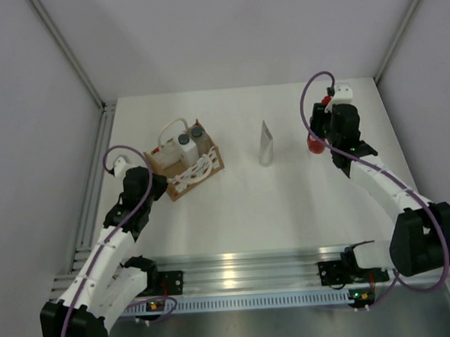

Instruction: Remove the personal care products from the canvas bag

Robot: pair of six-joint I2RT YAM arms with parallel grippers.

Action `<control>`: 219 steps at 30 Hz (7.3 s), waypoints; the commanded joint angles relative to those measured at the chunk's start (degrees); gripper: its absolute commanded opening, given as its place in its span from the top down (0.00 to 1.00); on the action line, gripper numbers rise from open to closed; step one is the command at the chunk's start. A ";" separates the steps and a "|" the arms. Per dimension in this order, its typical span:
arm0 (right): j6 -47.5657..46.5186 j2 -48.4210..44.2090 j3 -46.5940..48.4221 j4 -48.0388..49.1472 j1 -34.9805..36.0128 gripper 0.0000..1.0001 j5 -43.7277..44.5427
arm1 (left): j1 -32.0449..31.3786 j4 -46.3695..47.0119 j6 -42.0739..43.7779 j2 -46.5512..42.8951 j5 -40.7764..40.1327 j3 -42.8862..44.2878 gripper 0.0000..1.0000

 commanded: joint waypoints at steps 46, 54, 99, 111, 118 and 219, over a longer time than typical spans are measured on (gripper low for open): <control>-8.39 3.06 4.15 6.71 13.20 0.21 7.36 | 0.13 0.14 1.21 0.46 1.12 0.97 1.00; -11.76 9.98 22.78 -8.70 30.86 0.18 7.19 | 0.13 0.06 0.68 0.02 1.29 0.80 1.00; -0.32 56.32 69.20 -26.47 42.22 0.43 -0.90 | 0.13 0.14 1.21 -0.77 1.20 0.62 1.00; -0.15 61.33 73.77 -26.03 42.22 0.39 1.82 | 0.13 0.06 1.64 -0.95 0.50 0.18 1.00; -0.06 62.74 73.68 -25.15 42.13 0.45 2.71 | 0.13 0.06 1.64 -1.12 0.24 0.10 1.00; 2.75 5.61 5.66 -6.61 31.85 1.00 -0.99 | 0.13 0.06 0.68 -2.18 -0.29 -1.40 1.00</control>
